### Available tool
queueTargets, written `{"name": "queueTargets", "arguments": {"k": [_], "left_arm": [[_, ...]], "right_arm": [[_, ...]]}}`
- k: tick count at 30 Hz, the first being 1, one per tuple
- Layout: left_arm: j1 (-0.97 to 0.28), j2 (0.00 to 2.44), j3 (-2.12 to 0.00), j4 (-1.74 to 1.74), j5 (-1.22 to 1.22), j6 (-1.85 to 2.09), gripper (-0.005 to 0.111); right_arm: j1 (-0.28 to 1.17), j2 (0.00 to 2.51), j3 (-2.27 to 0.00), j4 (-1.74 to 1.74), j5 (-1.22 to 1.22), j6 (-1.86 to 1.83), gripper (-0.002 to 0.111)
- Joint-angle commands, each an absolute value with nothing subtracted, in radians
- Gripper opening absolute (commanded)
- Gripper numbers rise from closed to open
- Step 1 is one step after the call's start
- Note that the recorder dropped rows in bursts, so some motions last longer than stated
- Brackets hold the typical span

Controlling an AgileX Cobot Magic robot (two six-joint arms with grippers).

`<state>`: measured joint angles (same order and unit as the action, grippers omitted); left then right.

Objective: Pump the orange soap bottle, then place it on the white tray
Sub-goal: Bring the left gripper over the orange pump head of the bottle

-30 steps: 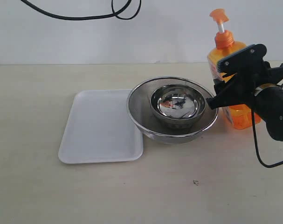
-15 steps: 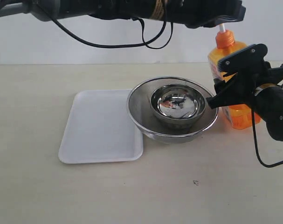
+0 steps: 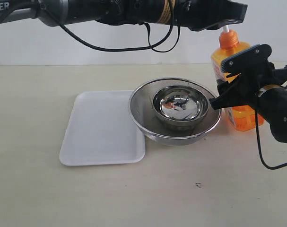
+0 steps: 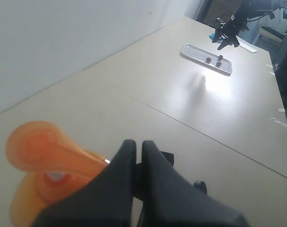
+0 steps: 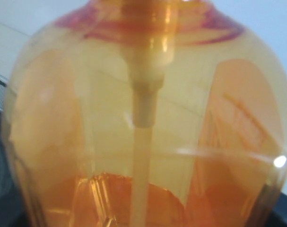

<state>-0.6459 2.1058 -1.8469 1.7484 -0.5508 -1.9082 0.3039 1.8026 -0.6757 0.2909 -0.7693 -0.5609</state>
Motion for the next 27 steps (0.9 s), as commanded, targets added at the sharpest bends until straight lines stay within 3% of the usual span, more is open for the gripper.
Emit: {"name": "queueTargets", "arguments": {"k": [1, 27], "left_arm": [[-0.65, 2.105, -1.851, 1.744, -0.532, -1.915, 0.005], [-0.648, 2.068, -1.767, 1.744, -0.415, -1.876, 0.005]], "right_arm": [[0.3, 1.788, -0.682, 0.28, -0.782, -0.556, 0.0], [0.3, 1.788, -0.682, 0.28, -0.782, -0.556, 0.0]]}}
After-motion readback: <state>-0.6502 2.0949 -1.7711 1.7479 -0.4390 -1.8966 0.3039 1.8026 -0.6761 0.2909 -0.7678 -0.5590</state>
